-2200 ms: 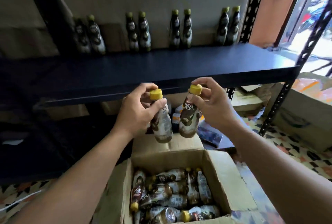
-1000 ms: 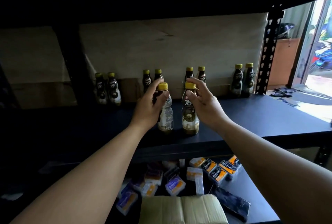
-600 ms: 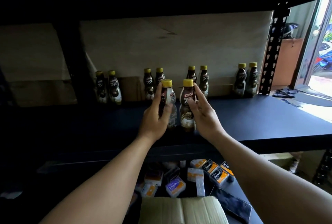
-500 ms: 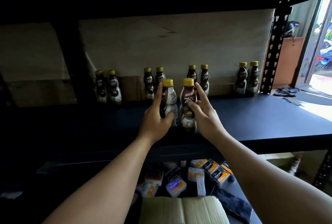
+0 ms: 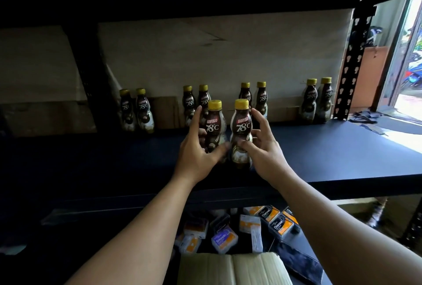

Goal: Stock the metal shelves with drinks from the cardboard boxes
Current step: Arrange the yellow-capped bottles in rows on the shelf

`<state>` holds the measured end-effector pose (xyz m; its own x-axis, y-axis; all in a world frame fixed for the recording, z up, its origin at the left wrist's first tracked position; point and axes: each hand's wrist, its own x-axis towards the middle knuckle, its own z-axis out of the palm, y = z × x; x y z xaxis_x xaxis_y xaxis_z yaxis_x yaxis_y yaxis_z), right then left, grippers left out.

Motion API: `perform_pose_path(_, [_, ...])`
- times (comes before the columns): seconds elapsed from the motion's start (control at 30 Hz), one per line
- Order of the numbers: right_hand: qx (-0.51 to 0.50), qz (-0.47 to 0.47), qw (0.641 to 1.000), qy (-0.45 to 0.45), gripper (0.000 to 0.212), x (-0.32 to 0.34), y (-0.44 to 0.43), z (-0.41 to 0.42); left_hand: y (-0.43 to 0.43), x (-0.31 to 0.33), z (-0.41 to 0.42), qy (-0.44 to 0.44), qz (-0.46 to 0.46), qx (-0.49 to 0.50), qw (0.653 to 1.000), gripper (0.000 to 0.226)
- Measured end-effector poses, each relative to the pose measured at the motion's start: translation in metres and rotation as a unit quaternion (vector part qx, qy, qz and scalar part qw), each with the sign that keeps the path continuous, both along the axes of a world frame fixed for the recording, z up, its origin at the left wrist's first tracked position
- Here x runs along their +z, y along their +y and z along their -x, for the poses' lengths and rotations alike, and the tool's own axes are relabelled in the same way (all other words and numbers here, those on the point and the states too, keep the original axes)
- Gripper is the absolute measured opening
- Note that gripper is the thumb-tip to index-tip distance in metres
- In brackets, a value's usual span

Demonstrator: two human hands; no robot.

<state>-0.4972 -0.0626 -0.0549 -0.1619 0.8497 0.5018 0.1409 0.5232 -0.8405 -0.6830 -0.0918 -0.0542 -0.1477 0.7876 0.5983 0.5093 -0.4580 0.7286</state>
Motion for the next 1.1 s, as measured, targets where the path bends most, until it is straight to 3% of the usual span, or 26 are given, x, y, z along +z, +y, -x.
perform_pose_path(0.13, [-0.004, -0.012, 1.000, -0.002, 0.077, -0.0005, -0.0003, -0.0017, -0.0003, -0.0008, 0.0005, 0.020, 0.014, -0.021, 0.999, 0.096])
perform_pose_path(0.57, [0.001, -0.024, 1.000, -0.010, 0.096, -0.0005, -0.0020, -0.0027, -0.0026, -0.0008, 0.0003, 0.032, 0.026, -0.026, 0.999, 0.107])
perform_pose_path(1.1, [-0.015, -0.033, 0.999, -0.009, 0.095, -0.0014, 0.0009, -0.0033, -0.0023, -0.0003, 0.0000, 0.031, 0.013, -0.028, 0.999, 0.110])
